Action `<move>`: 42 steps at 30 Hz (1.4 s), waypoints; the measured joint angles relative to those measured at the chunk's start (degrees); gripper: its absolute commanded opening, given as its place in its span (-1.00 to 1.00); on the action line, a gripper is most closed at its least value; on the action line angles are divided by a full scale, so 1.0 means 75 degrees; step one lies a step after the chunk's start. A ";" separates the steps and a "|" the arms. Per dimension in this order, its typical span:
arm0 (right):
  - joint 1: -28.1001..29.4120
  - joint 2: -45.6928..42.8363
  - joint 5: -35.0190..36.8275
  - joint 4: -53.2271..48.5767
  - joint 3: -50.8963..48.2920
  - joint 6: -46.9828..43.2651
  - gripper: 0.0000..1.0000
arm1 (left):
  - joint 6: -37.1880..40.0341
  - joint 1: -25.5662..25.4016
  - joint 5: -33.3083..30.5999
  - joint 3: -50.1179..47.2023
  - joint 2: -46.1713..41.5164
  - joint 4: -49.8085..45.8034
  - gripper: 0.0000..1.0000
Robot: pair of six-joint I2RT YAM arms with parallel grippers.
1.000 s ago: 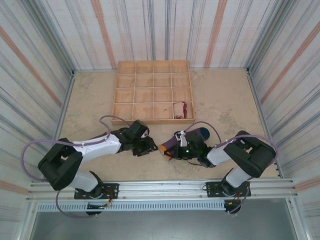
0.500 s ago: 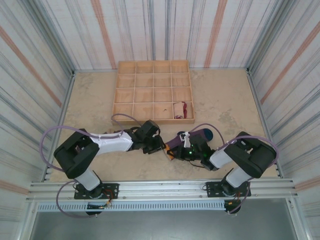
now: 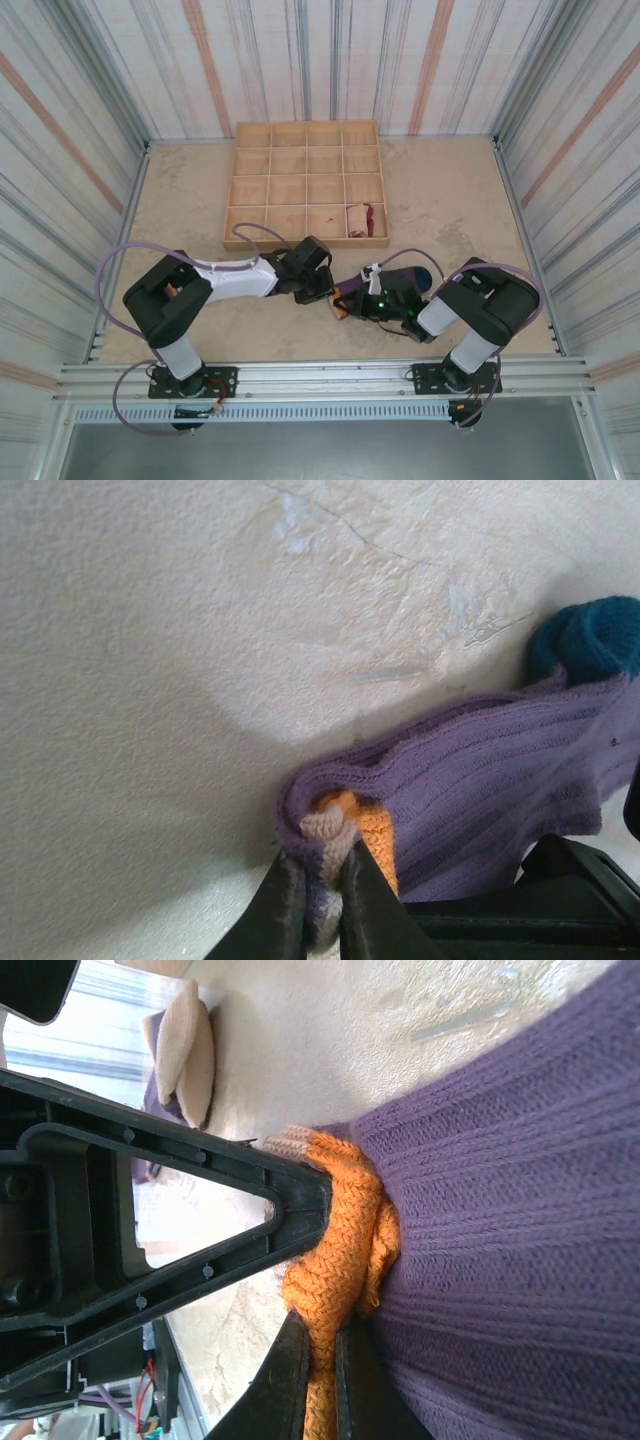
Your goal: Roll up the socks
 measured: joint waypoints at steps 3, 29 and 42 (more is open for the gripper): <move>0.0000 -0.0219 0.0076 -0.0361 0.0032 -0.0009 -0.60 | 0.0058 0.0003 -0.0096 0.0166 0.0012 -0.0344 -1.00; 0.4470 -0.2168 0.5922 -0.8495 0.3698 -0.4022 0.32 | 0.0638 0.0871 -0.0516 -0.0017 -0.1169 -0.3220 -1.00; 0.5916 0.0670 0.9232 -0.8411 0.5138 -0.4975 0.22 | 0.0758 0.0970 -0.0029 -0.0017 -0.1169 -0.3299 -1.00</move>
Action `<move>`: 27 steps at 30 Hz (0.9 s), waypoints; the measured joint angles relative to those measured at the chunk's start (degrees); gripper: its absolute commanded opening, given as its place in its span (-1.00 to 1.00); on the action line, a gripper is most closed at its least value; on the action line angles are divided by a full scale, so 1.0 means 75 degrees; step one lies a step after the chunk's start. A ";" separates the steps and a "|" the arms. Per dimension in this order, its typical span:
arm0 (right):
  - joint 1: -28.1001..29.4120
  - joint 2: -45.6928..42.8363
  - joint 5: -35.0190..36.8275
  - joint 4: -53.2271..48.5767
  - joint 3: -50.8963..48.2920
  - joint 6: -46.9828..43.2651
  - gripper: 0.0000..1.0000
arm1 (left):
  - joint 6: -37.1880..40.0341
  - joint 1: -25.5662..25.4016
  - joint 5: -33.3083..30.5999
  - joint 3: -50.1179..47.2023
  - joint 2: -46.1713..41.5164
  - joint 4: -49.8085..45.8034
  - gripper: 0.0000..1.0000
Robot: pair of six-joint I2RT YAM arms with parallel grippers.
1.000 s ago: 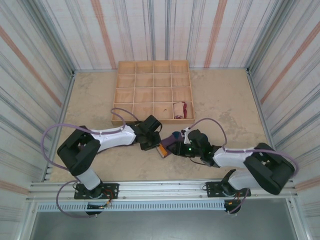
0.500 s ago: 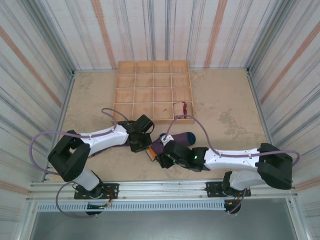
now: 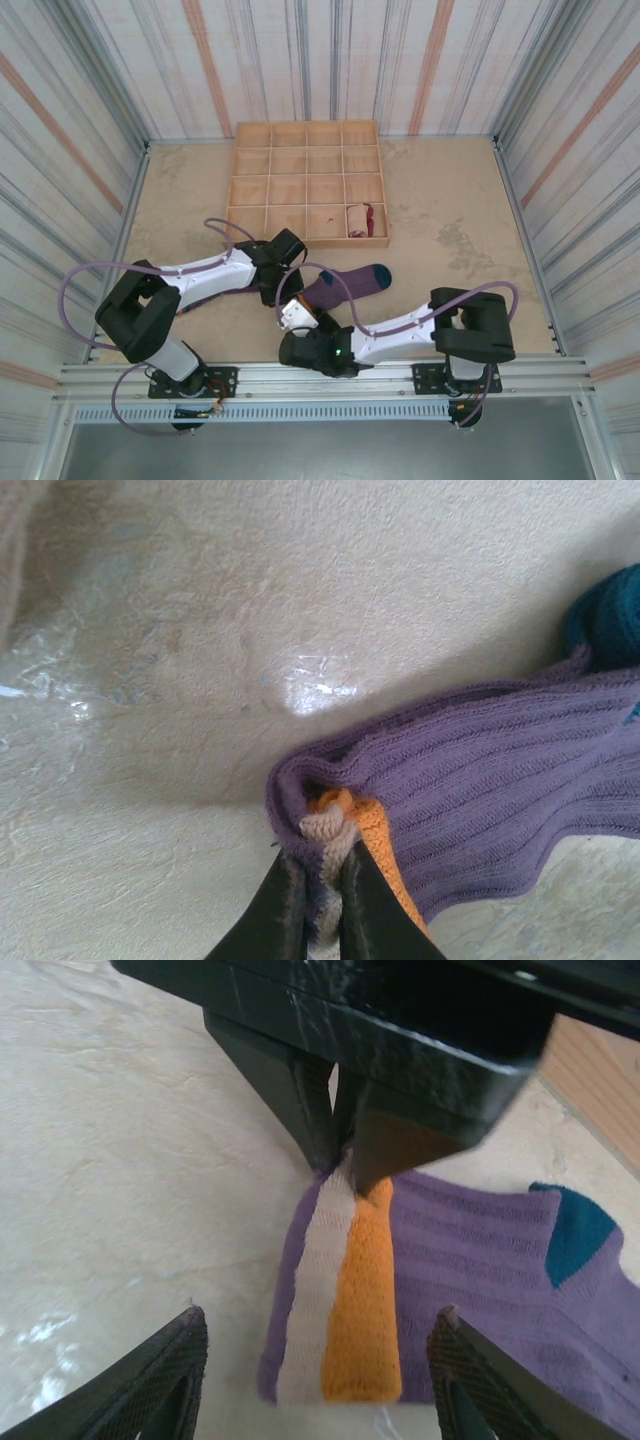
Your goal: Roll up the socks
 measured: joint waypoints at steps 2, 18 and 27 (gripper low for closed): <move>0.0000 0.0303 0.0154 -0.0012 0.0198 -0.0064 0.21 | 0.0023 0.0000 0.0038 0.0000 0.0000 -0.0003 -1.00; -0.0329 0.1212 0.0306 -0.0350 0.0801 0.0323 -1.00 | 0.0201 0.0248 0.0262 -0.0213 -0.0055 0.0181 -0.79; -0.1244 -0.0149 -0.1638 0.1169 -0.0845 0.0641 -1.00 | 0.0216 0.0723 0.0443 -0.0664 -0.1154 0.0376 0.29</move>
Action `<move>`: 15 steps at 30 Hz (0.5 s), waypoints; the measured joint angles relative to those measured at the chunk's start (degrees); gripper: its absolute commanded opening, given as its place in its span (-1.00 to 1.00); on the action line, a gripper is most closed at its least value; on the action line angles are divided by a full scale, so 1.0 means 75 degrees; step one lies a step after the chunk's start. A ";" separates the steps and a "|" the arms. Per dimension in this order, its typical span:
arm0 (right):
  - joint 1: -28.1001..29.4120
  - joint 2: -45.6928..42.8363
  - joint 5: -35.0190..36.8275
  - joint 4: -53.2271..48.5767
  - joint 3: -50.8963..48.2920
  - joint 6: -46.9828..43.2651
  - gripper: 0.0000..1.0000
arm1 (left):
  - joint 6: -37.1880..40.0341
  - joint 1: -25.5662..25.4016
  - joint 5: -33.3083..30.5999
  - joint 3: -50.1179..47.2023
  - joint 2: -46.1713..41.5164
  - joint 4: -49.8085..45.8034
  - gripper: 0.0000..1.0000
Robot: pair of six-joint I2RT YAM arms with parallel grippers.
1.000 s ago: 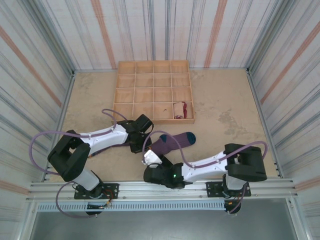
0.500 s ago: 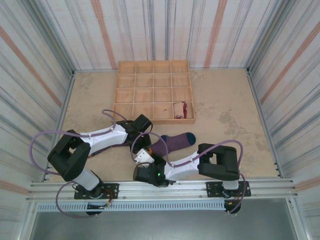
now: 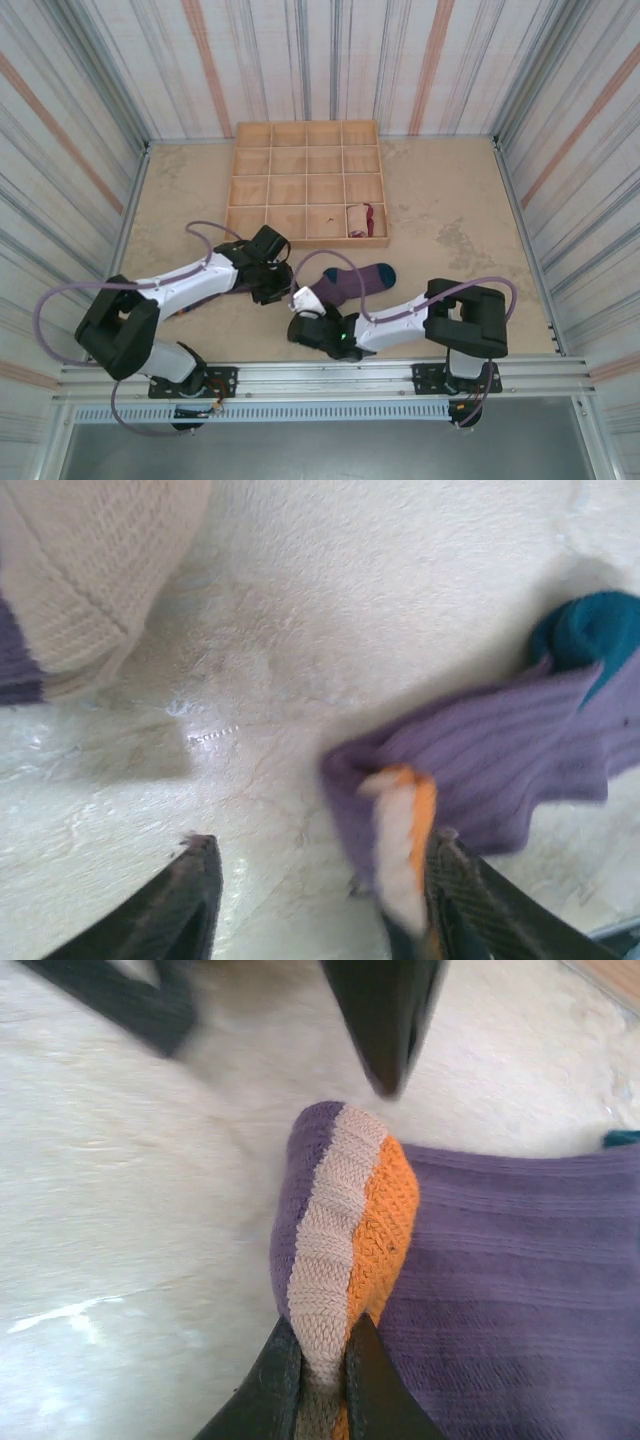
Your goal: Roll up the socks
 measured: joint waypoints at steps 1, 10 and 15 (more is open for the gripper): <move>-0.0213 -0.0134 -0.0332 0.0248 -0.0169 0.0090 -1.00 | 0.0017 0.0079 0.0038 -0.0052 -0.0143 0.0003 0.32; -0.1853 -0.0962 -0.3378 0.2763 -0.1792 0.1023 -1.00 | 0.0035 0.0612 0.0195 -0.0758 -0.1215 0.0012 0.34; -0.2748 -0.1020 -0.5074 0.4106 -0.2544 0.1801 -1.00 | -0.0003 0.0603 0.0280 -0.0935 -0.1259 0.0125 0.30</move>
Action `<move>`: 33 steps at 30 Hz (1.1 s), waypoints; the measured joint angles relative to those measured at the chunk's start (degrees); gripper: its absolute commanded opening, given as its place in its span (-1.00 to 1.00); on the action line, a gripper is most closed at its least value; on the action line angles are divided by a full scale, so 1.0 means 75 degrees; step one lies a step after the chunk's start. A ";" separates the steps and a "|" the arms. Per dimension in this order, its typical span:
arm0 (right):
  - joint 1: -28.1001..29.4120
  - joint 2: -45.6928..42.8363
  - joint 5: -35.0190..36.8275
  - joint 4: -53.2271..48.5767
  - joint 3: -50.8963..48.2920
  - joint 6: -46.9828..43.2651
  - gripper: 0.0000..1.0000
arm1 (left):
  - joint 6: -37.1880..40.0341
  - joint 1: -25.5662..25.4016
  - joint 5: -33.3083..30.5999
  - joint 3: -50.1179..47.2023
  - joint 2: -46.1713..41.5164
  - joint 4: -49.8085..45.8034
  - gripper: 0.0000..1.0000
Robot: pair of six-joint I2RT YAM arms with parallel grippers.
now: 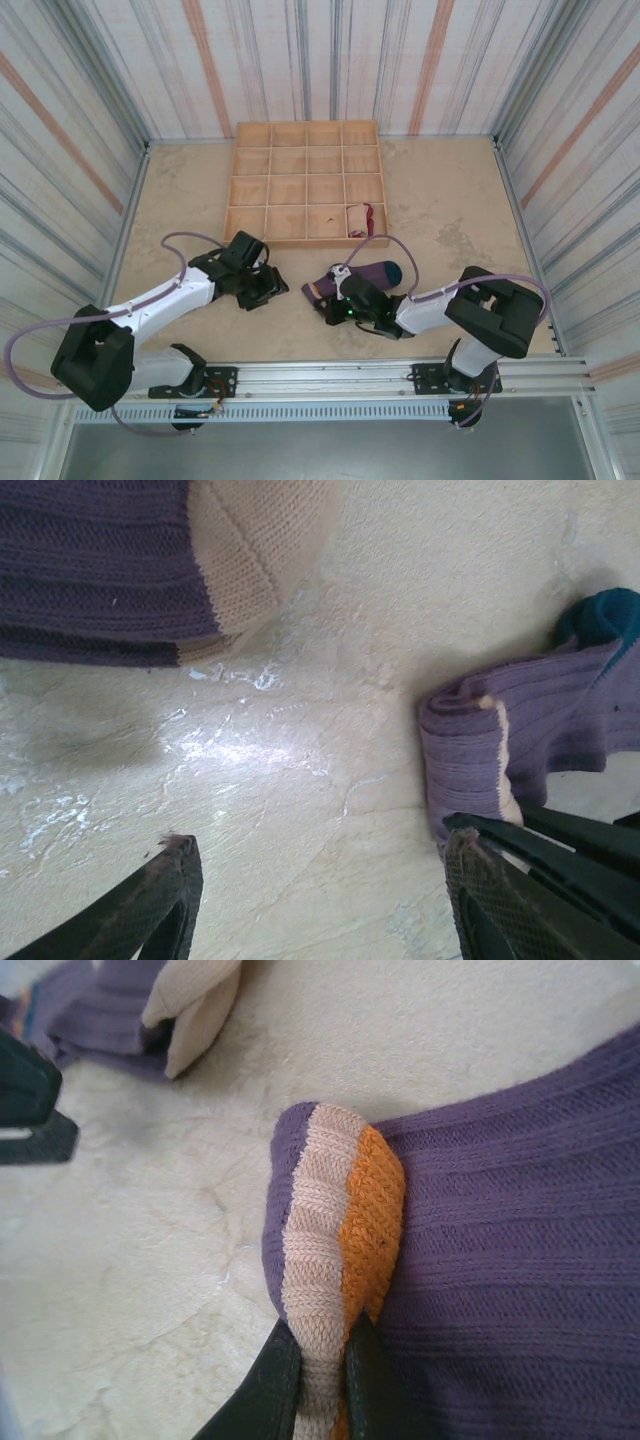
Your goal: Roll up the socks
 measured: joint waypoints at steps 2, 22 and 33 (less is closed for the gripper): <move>-0.0300 0.0000 -0.0527 0.0466 -0.0271 0.0364 -1.00 | -0.0029 -0.0061 -0.0009 -0.0003 0.0000 0.0157 0.28; -0.1457 0.1125 -0.2177 0.3456 -0.1300 0.2906 -1.00 | -0.0772 -0.1472 -0.0326 0.0082 0.1845 0.2728 0.14; -0.1644 0.2291 -0.2393 0.5584 -0.1472 0.3858 -1.00 | -0.0962 -0.1716 -0.0353 0.0551 0.2672 0.3299 -0.40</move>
